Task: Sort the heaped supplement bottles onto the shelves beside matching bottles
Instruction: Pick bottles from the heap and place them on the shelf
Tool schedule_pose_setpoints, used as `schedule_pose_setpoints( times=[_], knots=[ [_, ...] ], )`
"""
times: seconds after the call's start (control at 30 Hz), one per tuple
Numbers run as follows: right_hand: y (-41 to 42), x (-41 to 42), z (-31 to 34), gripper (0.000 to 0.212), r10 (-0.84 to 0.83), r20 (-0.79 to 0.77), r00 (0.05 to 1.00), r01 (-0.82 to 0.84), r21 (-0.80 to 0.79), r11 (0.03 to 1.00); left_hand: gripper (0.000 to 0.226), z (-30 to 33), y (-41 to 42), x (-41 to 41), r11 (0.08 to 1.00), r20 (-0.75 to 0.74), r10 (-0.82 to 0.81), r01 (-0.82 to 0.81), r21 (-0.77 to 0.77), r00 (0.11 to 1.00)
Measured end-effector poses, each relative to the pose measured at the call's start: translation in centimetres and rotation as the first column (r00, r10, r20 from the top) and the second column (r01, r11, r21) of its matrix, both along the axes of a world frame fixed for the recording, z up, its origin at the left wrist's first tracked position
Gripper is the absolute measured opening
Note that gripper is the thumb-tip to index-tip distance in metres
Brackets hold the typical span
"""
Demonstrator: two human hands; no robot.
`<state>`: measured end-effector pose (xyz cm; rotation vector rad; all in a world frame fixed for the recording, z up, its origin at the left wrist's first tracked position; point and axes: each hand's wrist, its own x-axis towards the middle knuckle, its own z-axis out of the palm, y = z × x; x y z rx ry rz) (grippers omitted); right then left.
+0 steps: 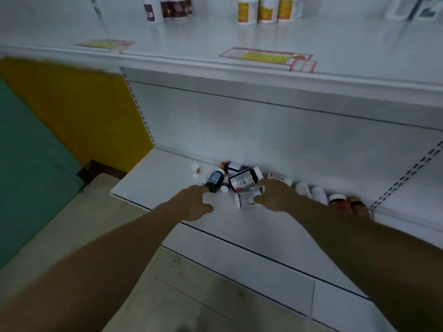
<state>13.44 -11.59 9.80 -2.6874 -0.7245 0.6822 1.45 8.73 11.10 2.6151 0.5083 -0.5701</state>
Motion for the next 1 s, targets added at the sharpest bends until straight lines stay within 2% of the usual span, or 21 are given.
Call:
schedule_pose_setpoints(
  times=[0.17,0.27,0.33,0.43,0.47,0.6,0.7,0.8,0.87,0.93,1.0],
  knots=[
    [3.5,-0.1,-4.1,0.056,-0.146,-0.033,0.989,0.146,-0.02,0.989,0.059,-4.4,5.1,5.5,0.986,0.044,-0.167,0.167,0.006,0.985],
    [5.3,-0.1,-7.1,0.064,-0.245,-0.082,0.966,0.243,-0.039,0.969,0.071,-7.9,6.4,8.6,0.973,0.06,-0.23,0.227,0.047,0.971],
    [6.1,-0.2,-8.7,0.06,-0.287,-0.093,0.953,0.279,-0.09,0.956,0.081,-10.4,6.5,10.0,0.956,0.031,-0.273,0.267,0.124,0.962],
    [6.6,-0.7,-10.7,0.052,-0.314,-0.064,0.947,0.308,-0.089,0.947,0.078,-13.4,6.1,10.3,0.907,0.008,-0.341,0.327,0.266,0.94],
    [6.5,-0.9,-11.1,0.052,-0.336,-0.054,0.94,0.332,-0.082,0.94,0.076,-13.9,5.9,10.0,0.903,0.028,-0.341,0.319,0.287,0.94],
    [6.4,-1.0,-12.5,0.048,-0.446,0.049,0.894,0.447,-0.028,0.894,0.06,-14.9,5.0,9.0,0.924,0.268,-0.307,0.219,0.312,0.913],
    [6.2,-1.3,-12.3,0.044,-0.581,-0.014,0.814,0.58,0.077,0.811,0.057,-15.3,4.2,8.3,0.967,0.323,-0.208,0.146,0.208,0.923],
    [5.4,-1.6,-12.2,0.041,-0.628,-0.117,0.769,0.638,0.192,0.746,0.057,-15.1,4.0,7.7,0.998,0.327,0.03,-0.01,-0.063,0.945],
    [4.7,-2.1,-11.0,0.048,-0.637,-0.289,0.715,0.699,0.332,0.633,0.053,-14.1,4.0,7.3,0.966,0.288,0.17,-0.102,-0.237,0.942],
    [4.2,-2.9,-9.0,0.045,-0.585,-0.522,0.62,0.784,0.441,0.437,0.054,-12.1,3.5,6.5,0.873,0.248,0.356,-0.225,-0.433,0.901],
    [3.8,-4.2,-6.3,0.021,-0.461,-0.733,0.5,0.865,0.45,0.223,0.06,-9.3,2.6,5.2,0.66,0.147,0.546,-0.316,-0.682,0.825]
  ],
)
